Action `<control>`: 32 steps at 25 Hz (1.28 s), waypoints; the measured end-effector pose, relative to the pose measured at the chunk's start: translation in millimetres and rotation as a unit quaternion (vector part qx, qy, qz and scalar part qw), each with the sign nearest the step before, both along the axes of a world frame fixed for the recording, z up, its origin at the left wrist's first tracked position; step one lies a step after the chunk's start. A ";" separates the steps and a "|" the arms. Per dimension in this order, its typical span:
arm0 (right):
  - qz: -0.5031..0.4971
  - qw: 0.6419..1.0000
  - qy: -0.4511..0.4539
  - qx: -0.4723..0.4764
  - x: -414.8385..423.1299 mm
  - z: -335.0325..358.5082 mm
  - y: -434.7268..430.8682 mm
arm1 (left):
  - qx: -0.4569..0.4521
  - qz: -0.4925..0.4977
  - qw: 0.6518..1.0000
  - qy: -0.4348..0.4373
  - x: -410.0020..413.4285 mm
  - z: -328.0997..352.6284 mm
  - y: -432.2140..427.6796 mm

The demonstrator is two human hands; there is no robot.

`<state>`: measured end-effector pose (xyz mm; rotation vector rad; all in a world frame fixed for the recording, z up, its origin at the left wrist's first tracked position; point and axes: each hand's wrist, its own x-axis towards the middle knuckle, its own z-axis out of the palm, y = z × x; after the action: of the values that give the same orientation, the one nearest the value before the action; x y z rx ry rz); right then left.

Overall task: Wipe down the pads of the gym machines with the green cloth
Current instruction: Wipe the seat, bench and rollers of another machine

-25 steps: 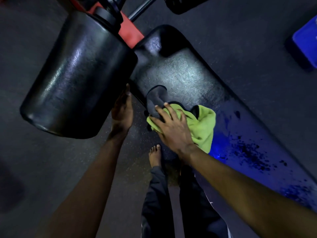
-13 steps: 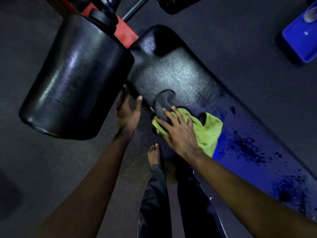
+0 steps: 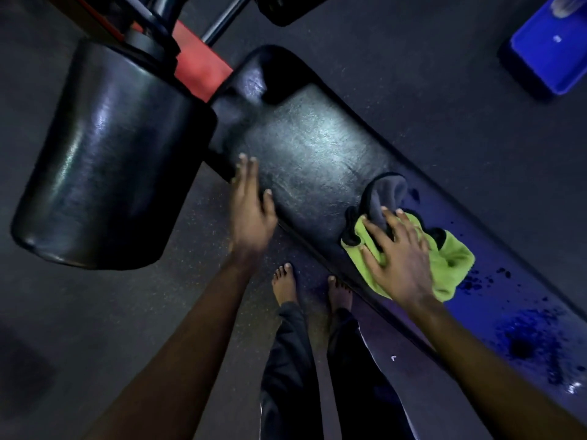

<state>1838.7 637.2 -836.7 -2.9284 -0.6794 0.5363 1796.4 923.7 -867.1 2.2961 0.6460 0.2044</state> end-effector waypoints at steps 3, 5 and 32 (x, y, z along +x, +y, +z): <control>-0.060 0.998 -0.017 0.014 9.7 -6.3 31.7 | 0.000 -0.093 0.996 -0.015 10.7 2.4 -36.7; -0.072 0.996 -0.020 0.046 31.4 -10.5 66.9 | -0.003 -0.090 0.996 -0.014 20.7 -2.8 -39.0; -0.359 0.931 -0.016 0.059 73.7 -3.3 -20.5 | 0.166 -0.233 0.958 0.019 104.4 -11.9 -41.6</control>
<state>1912.4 616.7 -840.0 -2.7828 0.3605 0.3401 1900.8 882.1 -879.1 2.7057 0.0720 0.0437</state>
